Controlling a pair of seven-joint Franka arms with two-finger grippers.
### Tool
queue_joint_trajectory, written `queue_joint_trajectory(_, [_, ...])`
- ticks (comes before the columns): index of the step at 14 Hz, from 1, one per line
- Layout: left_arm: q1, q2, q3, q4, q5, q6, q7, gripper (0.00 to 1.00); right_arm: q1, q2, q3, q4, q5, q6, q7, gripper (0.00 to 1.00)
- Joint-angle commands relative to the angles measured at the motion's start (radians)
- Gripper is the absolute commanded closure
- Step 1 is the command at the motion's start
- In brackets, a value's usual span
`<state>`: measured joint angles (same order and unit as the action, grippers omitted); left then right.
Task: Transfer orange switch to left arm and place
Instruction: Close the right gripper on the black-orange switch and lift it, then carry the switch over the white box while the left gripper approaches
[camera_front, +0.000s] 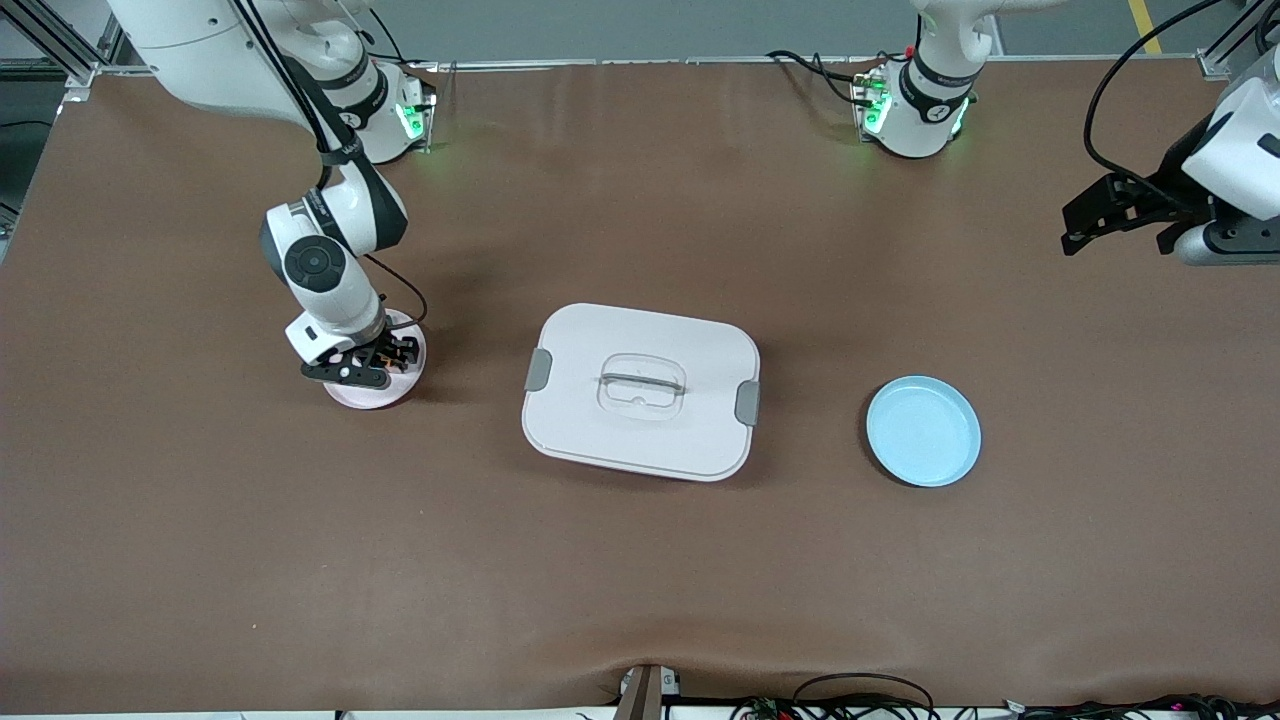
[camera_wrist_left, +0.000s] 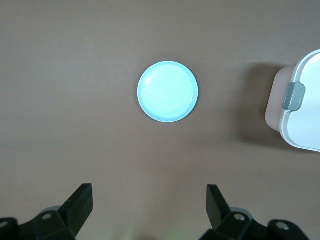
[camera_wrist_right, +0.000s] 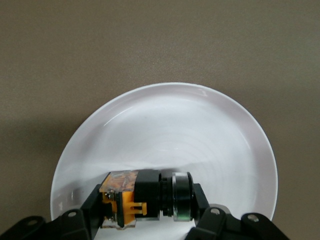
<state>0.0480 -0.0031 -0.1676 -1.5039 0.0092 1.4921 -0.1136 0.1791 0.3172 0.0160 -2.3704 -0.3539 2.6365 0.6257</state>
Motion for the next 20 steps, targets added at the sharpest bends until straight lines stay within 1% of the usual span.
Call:
queue_joint_trajectory(1, [0.004,0.003,-0.001,0.007,-0.005,0.000,0.005,0.00,-0.007,-0.001,0.001,-0.003,-0.030,0.000,0.049,1.00])
queue_joint_trajectory(3, [0.006,0.009,-0.001,0.005,-0.005,0.001,0.002,0.00,-0.012,-0.013,-0.001,0.000,-0.030,-0.016,0.042,1.00])
queue_joint_trajectory(5, [0.003,0.005,-0.003,0.007,-0.009,-0.001,-0.008,0.00,-0.013,-0.030,-0.001,0.019,-0.027,-0.065,0.037,1.00])
queue_joint_trajectory(8, [0.004,0.000,-0.003,0.007,-0.009,-0.004,0.006,0.00,-0.006,-0.055,0.007,0.078,-0.004,-0.200,0.037,1.00])
queue_joint_trajectory(9, [0.001,0.002,-0.004,0.005,-0.009,-0.004,0.005,0.00,-0.003,-0.061,0.015,0.108,0.019,-0.258,0.037,1.00])
queue_joint_trajectory(11, [-0.005,0.008,-0.004,0.005,-0.009,-0.004,-0.003,0.00,0.006,-0.064,0.041,0.205,0.126,-0.395,0.034,1.00])
queue_joint_trajectory(13, [-0.007,0.009,-0.006,0.005,-0.009,-0.004,-0.006,0.00,0.011,-0.063,0.053,0.327,0.276,-0.539,0.038,1.00])
queue_joint_trajectory(14, [-0.011,0.009,-0.007,0.005,-0.012,-0.004,-0.009,0.00,0.016,-0.060,0.052,0.377,0.346,-0.587,0.046,1.00])
queue_joint_trajectory(17, [-0.020,0.008,-0.015,0.008,-0.084,-0.003,-0.017,0.00,0.019,-0.053,0.052,0.499,0.524,-0.683,0.098,1.00])
queue_joint_trajectory(19, [-0.020,0.008,-0.015,0.007,-0.124,0.000,-0.026,0.00,0.031,-0.053,0.052,0.554,0.593,-0.694,0.167,1.00])
queue_joint_trajectory(20, [-0.017,0.009,-0.015,0.007,-0.156,0.013,-0.044,0.00,0.042,-0.050,0.052,0.583,0.645,-0.702,0.224,1.00])
